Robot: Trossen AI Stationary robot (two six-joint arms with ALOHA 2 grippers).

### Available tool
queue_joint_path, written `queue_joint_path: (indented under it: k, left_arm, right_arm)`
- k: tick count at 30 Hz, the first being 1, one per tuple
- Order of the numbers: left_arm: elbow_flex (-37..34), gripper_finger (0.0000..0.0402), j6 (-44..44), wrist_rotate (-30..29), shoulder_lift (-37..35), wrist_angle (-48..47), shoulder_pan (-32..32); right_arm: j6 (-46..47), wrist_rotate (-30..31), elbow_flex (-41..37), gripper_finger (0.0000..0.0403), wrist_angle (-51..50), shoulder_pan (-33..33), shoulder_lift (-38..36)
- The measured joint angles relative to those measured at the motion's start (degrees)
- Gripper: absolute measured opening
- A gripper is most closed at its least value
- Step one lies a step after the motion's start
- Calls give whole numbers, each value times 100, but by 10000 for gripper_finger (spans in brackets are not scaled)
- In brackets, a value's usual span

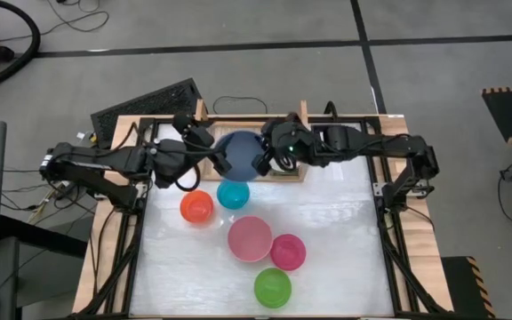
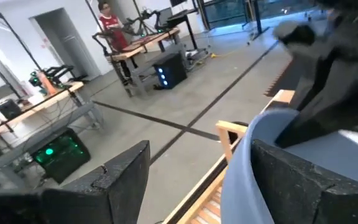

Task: Place and stack bowls onto a shelf
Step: Stack the blue bowl on top of the white bowl on the shelf

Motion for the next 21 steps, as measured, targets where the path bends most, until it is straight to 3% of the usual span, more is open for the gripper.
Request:
queue_joint_path:
  k: [5, 8, 11, 18, 21]
  left_arm:
    - [19, 260, 194, 27, -193, 225, 50]
    - [13, 260, 239, 162, -171, 250, 133]
    - [-4, 260, 27, 216, -176, 240, 181]
    - [2, 260, -426, 218, -183, -8, 207]
    - [2, 260, -879, 216, -192, -245, 205]
  right_arm:
    - [-186, -870, -26, 25, -351, -497, 29]
    - [-489, -1085, -20, 25, -707, -681, 15]
    - [-1231, -1340, -7, 25, -812, -910, 19]
    - [-3234, -2823, -13, 25, -1488, -2044, 22]
    - [-3872, -3132, -7, 25, -1490, -2423, 165]
